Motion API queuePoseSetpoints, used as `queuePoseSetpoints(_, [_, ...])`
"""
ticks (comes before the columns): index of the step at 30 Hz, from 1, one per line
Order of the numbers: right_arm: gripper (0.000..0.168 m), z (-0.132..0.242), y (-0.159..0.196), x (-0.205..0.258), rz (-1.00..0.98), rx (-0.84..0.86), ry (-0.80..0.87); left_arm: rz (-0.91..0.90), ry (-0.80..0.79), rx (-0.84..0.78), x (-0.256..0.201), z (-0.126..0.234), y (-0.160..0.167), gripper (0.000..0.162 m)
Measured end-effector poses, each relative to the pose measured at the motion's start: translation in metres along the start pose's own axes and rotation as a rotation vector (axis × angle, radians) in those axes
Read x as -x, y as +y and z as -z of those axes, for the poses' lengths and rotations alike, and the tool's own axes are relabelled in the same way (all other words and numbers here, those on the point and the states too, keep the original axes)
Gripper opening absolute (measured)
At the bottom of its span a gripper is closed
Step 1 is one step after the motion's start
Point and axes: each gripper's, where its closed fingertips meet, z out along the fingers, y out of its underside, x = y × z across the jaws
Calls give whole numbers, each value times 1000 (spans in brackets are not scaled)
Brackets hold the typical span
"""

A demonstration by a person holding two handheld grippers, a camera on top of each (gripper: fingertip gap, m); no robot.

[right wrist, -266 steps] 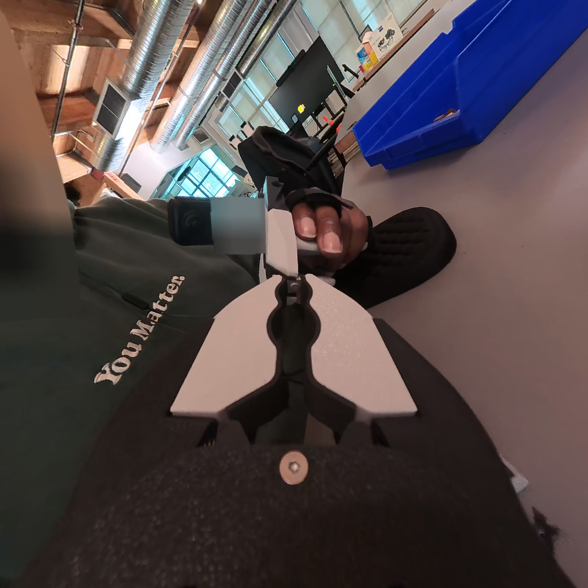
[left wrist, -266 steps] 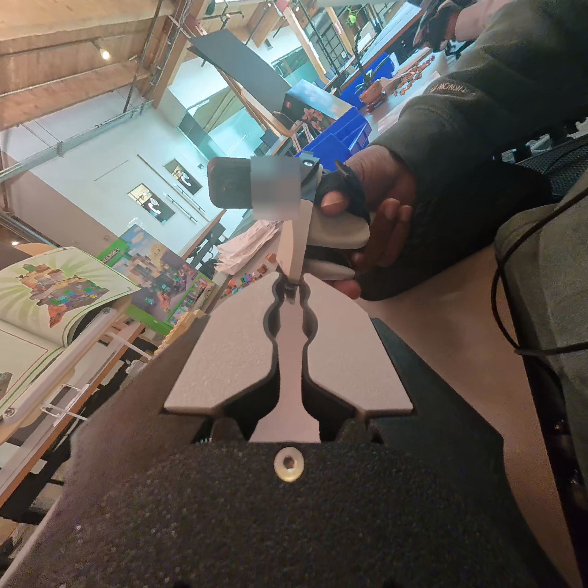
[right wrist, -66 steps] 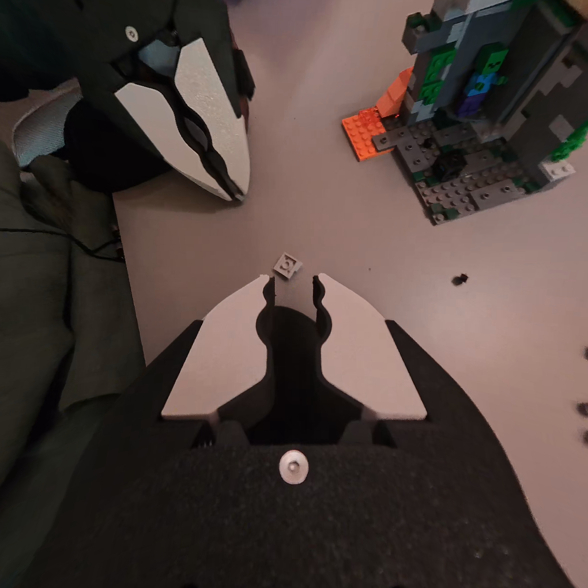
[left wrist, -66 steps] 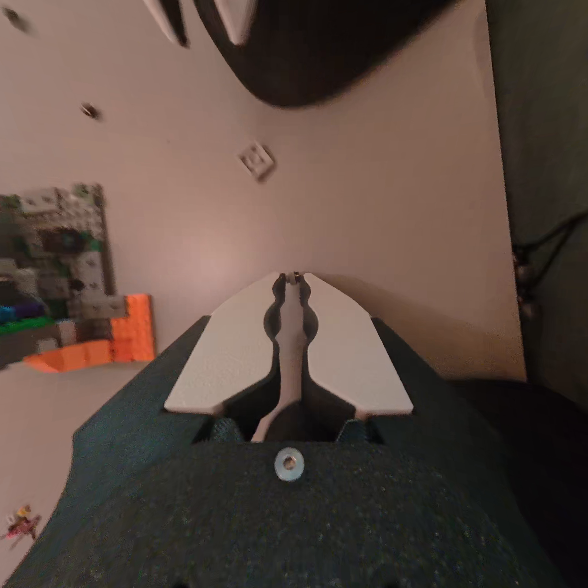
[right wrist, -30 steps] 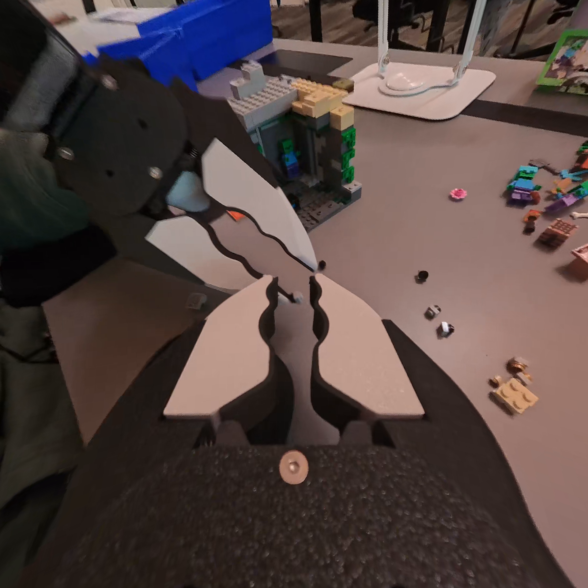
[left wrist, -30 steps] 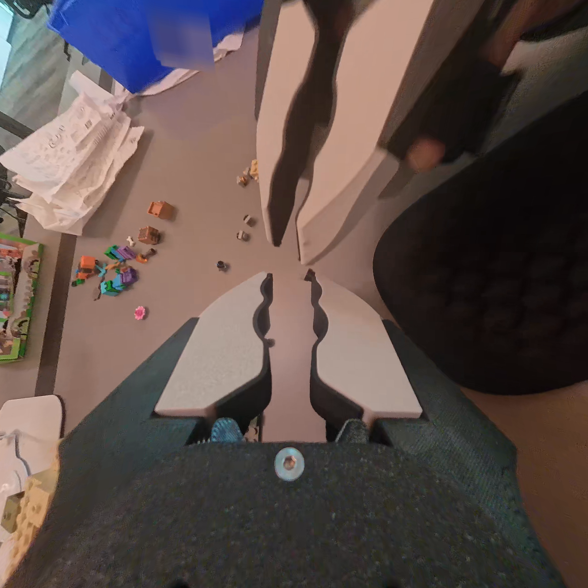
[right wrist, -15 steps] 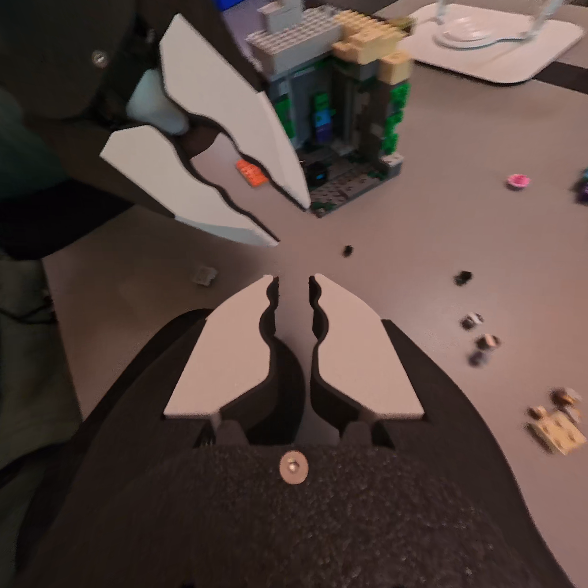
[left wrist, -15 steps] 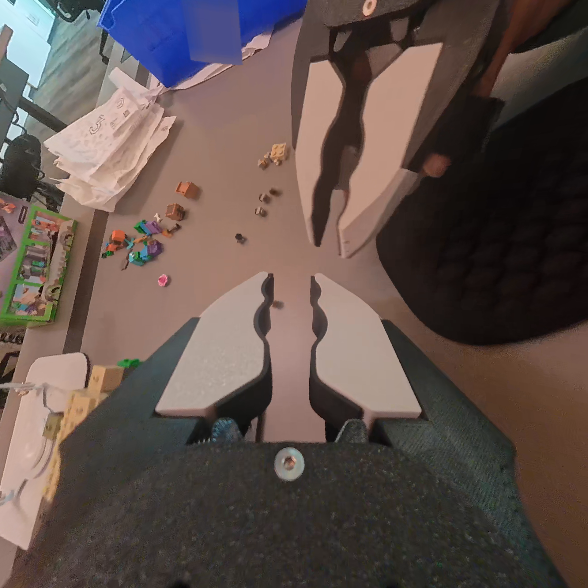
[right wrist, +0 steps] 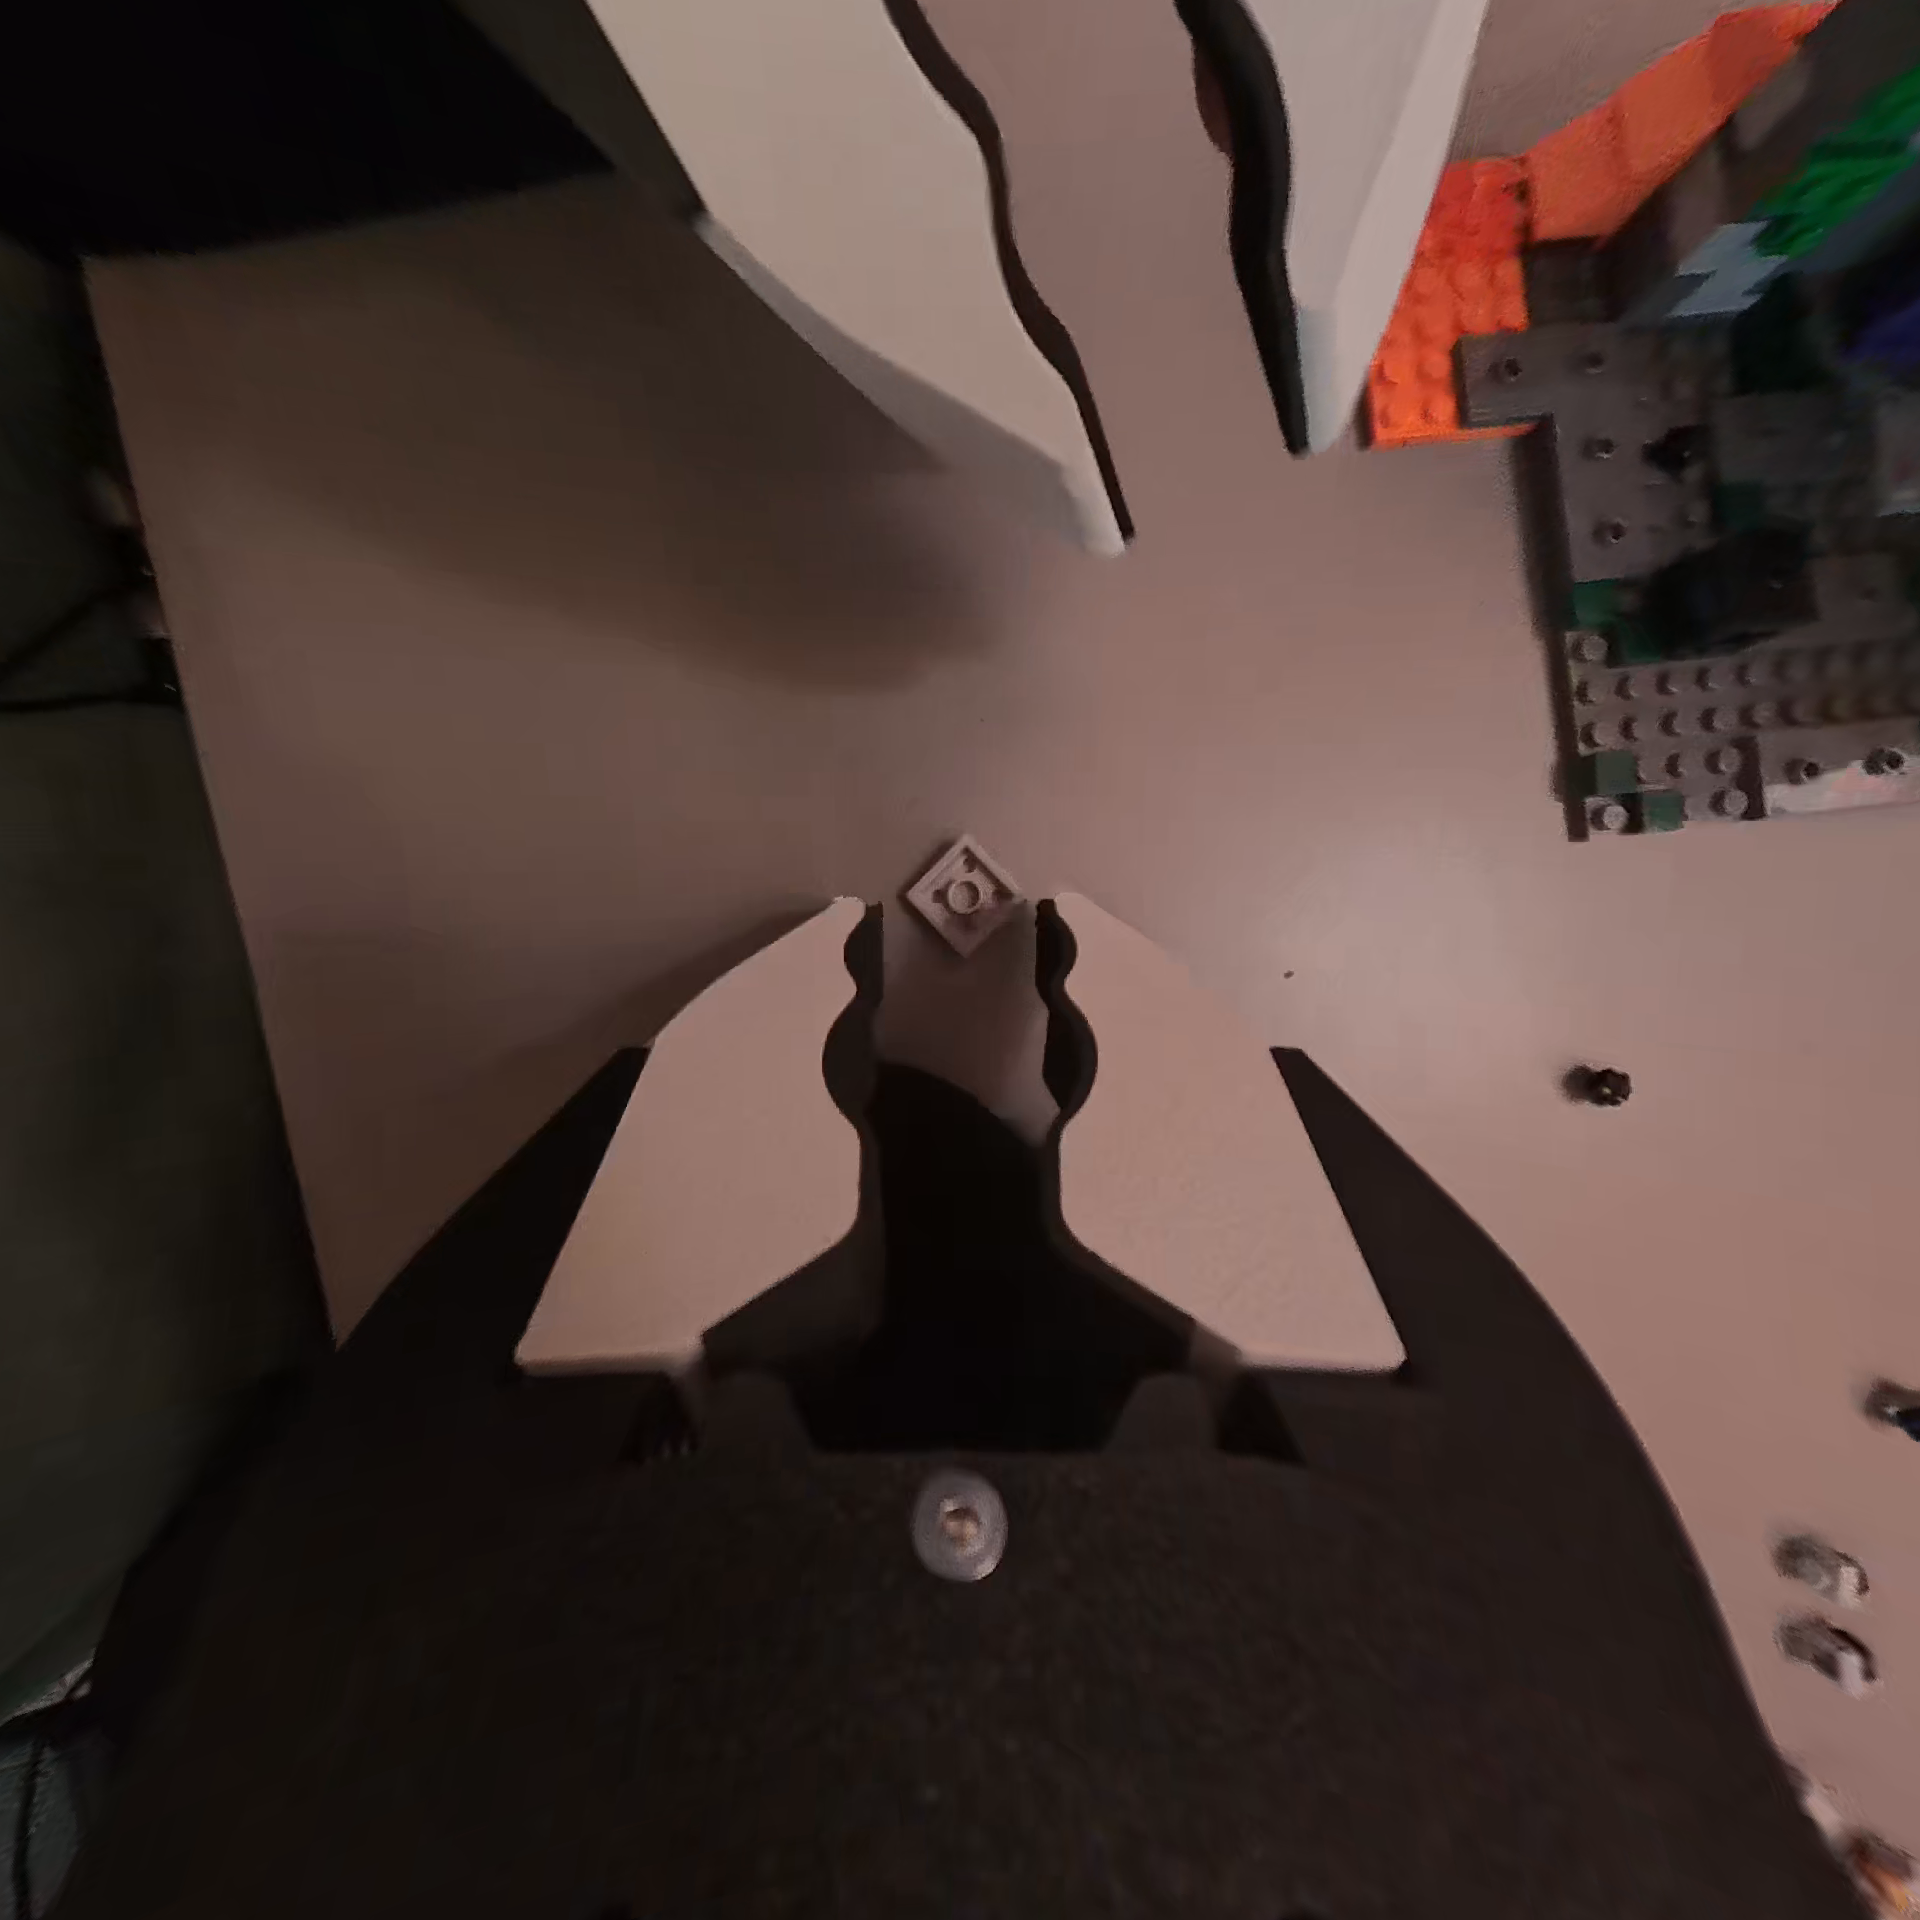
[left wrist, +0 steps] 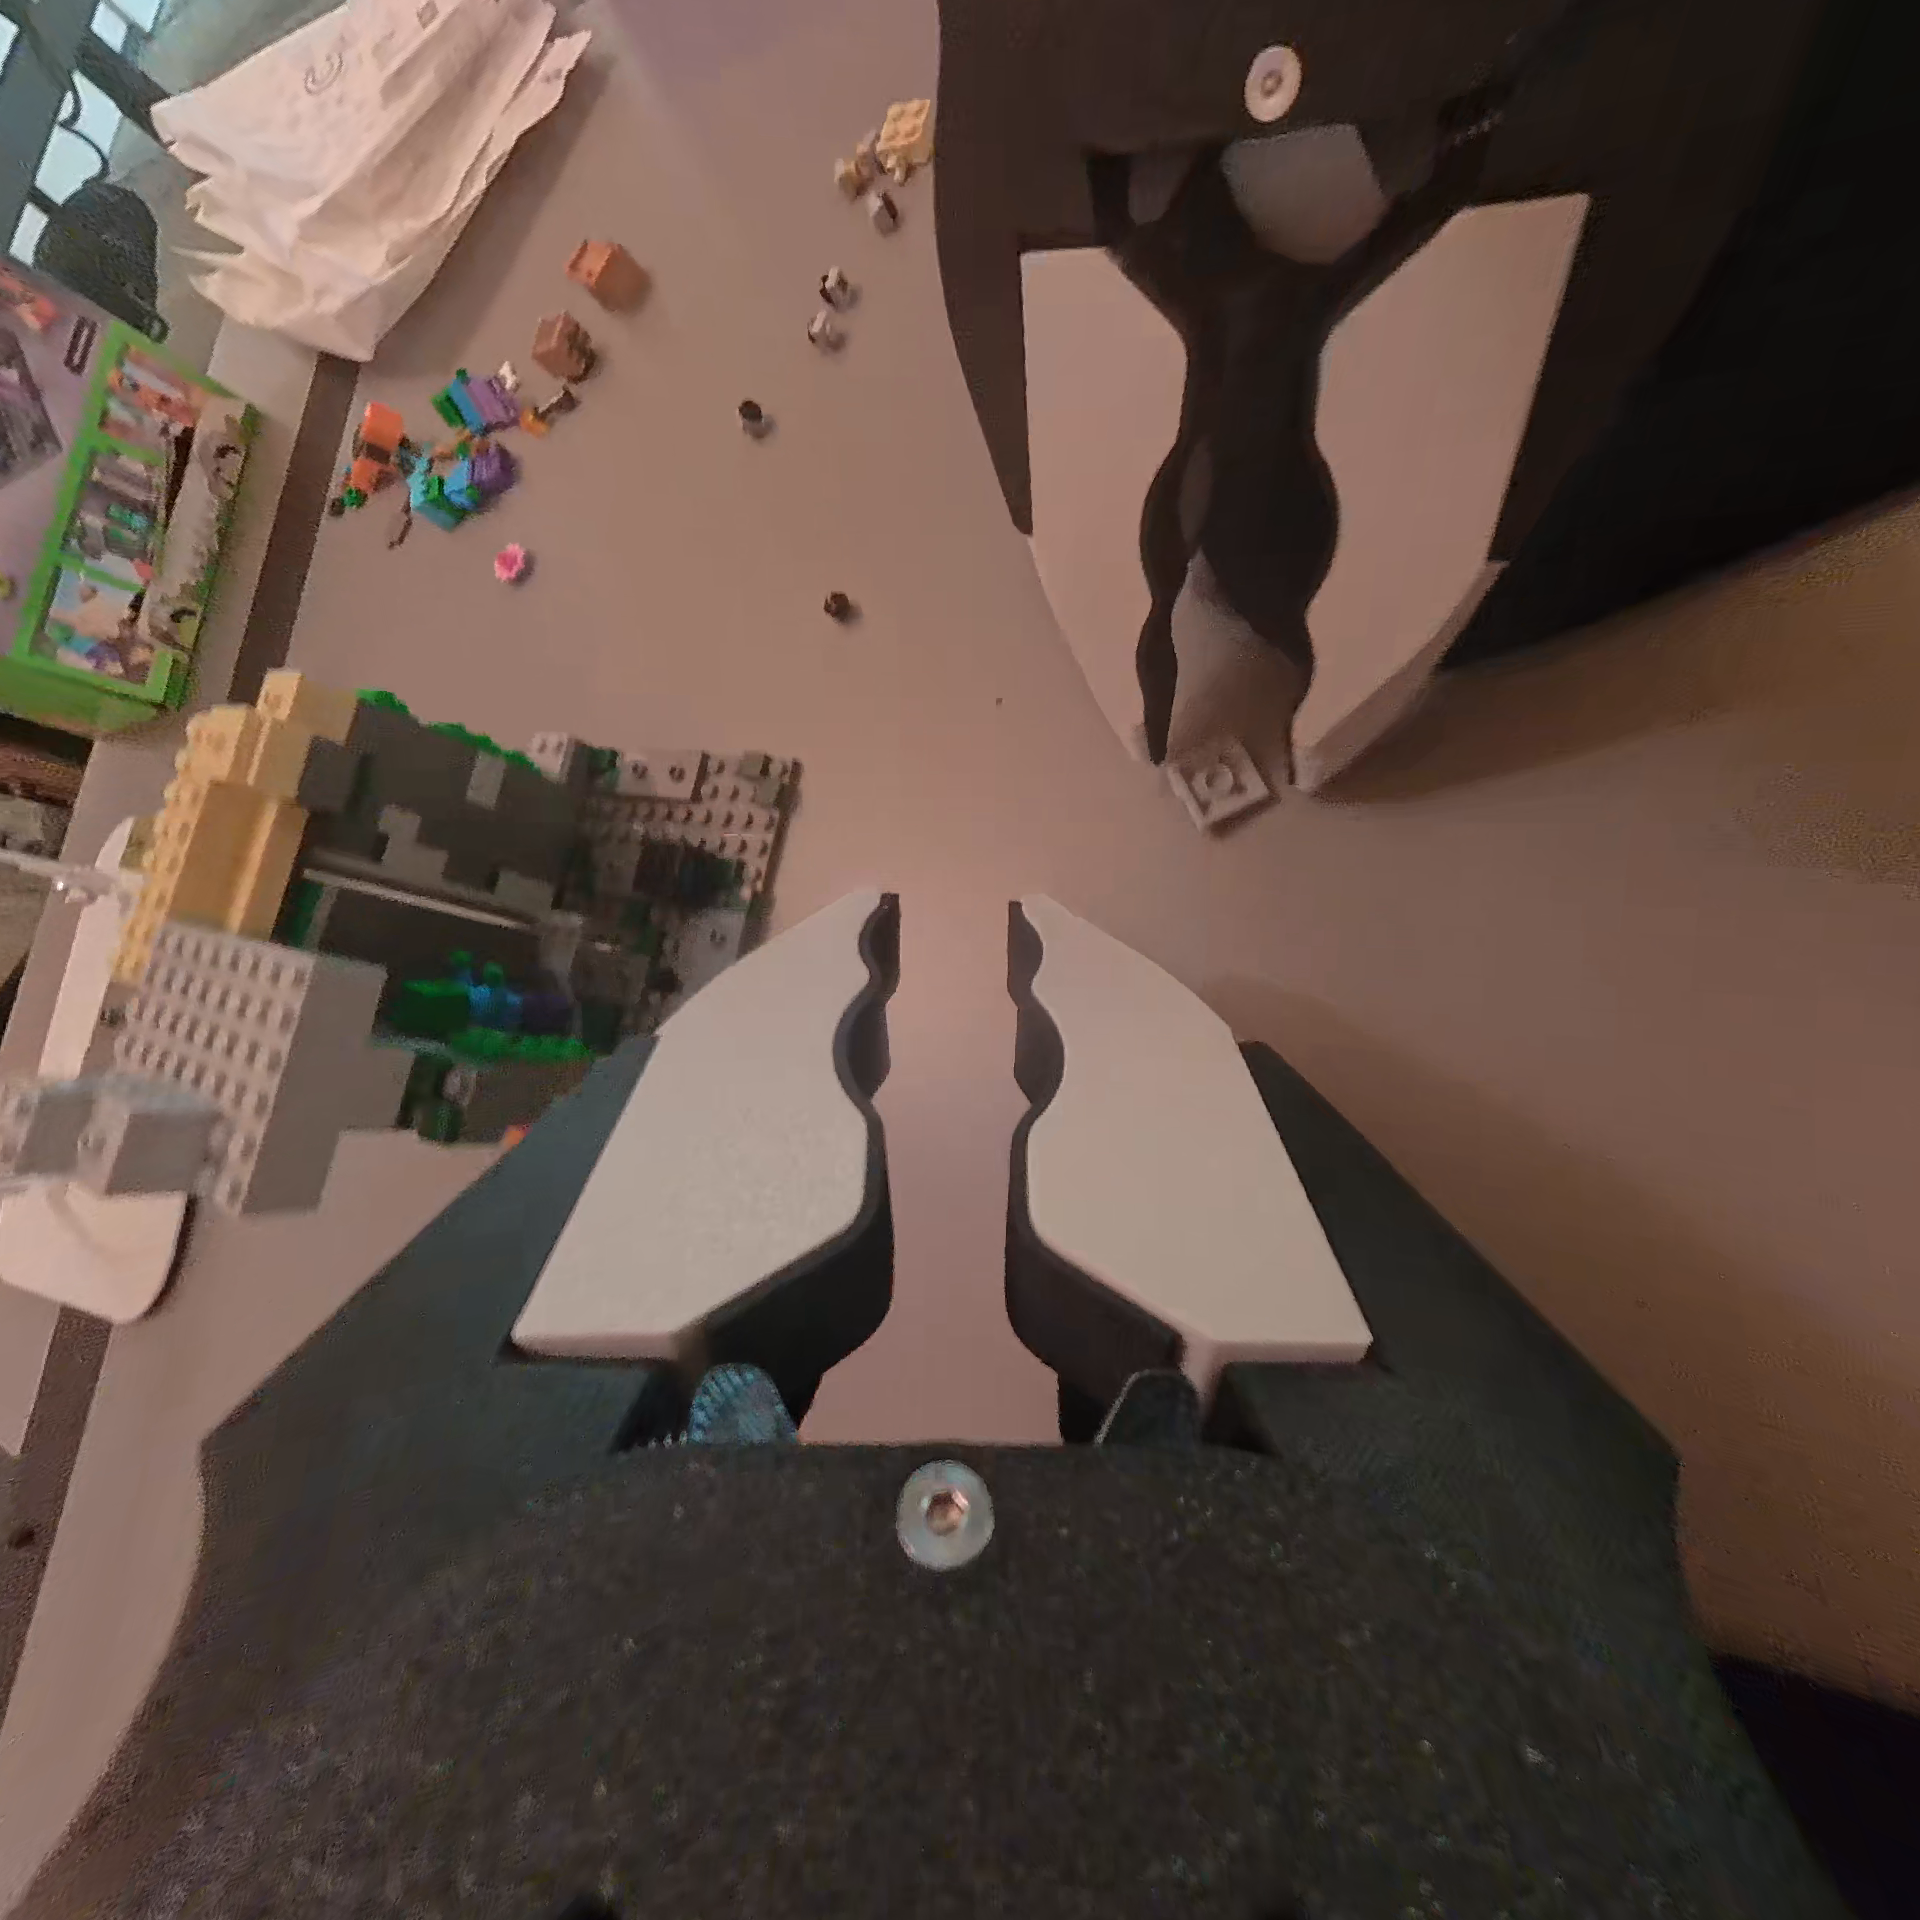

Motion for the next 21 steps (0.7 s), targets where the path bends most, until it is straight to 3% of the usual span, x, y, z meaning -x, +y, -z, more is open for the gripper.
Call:
queuePoseSetpoints(7, [0, 0, -11, -9, 100, -43, 81, 53, -1, -24, -20, 26, 12, 19])
queuePoseSetpoints(11, [0, 8, -22, -8, 195, -135, 152, 75, 32, -28, -31, 29, 13, 18])
queuePoseSetpoints(14, [0, 8, -17, -3, 182, -108, 108, 62, 33, -10, -32, 26, 17, 18])
queuePoseSetpoints(18, [23, 7, -5, 12, 179, -29, 6, 58, 40, -10, -34, 22, 14, 18])
queuePoseSetpoints(21, [25, 2, 0, 16, 219, 26, -5, 58, 44, -18, -36, 20, 12, 18])
